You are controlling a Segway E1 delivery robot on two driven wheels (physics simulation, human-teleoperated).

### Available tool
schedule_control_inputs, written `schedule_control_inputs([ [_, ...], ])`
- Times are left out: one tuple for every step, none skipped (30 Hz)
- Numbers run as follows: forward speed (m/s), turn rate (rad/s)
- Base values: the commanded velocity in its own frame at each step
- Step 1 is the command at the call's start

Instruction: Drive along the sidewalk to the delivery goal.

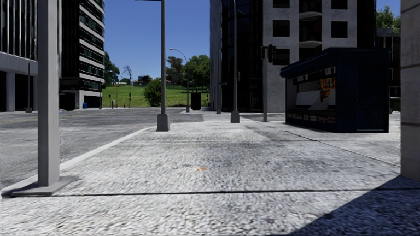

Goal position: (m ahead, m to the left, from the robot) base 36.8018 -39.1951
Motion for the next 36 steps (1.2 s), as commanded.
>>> schedule_control_inputs([
  [2.00,0.00],
  [2.00,0.00],
  [2.00,0.00],
  [2.00,0.00],
  [2.00,-0.03],
  [2.00,-0.03],
  [2.00,-0.07],
  [2.00,-0.14],
  [2.00,-0.21],
  [2.00,-0.23],
  [2.00,-0.24],
  [2.00,-0.24],
  [2.00,-0.20],
  [2.00,-0.20],
  [2.00,0.00],
  [2.00,0.00],
  [2.00,0.00],
  [2.00,0.00],
  [2.00,0.00],
  [2.00,0.00],
  [2.00,0.00],
  [2.00,0.00],
  [2.00,0.00],
  [2.00,0.00],
  [2.00,0.00],
  [2.00,0.00],
  [2.00,0.00],
  [2.00,0.00],
  [2.00,0.00],
  [2.00,0.00],
  [2.00,0.00],
  [2.00,0.00],
  [2.00,0.00],
  [2.00,0.00],
  [2.00,0.00],
  [2.00,0.00],
])
